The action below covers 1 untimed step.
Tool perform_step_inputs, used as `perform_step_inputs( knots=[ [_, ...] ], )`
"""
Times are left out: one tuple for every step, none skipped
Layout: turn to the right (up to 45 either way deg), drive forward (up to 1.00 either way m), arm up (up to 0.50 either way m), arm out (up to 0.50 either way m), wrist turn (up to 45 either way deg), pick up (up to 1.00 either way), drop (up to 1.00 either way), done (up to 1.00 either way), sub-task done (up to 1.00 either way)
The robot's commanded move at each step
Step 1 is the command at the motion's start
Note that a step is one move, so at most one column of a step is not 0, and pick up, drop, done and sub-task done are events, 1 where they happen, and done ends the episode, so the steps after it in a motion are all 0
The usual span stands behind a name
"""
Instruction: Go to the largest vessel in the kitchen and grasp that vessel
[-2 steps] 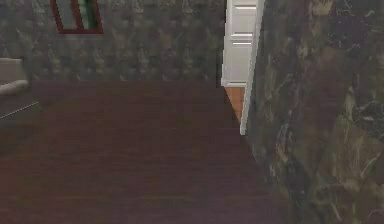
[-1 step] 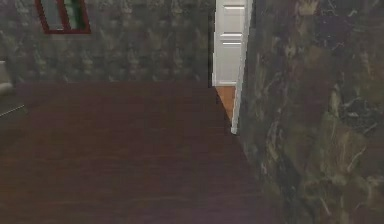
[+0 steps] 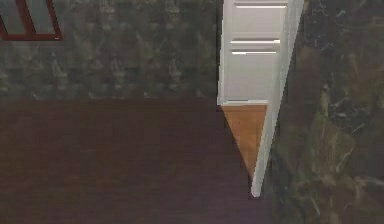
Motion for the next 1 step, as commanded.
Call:
perform_step_inputs(
  knots=[
    [0.0,1.0,0.0,0.0,0.0,0.0,0.0,0.0,0.0]
  ],
)
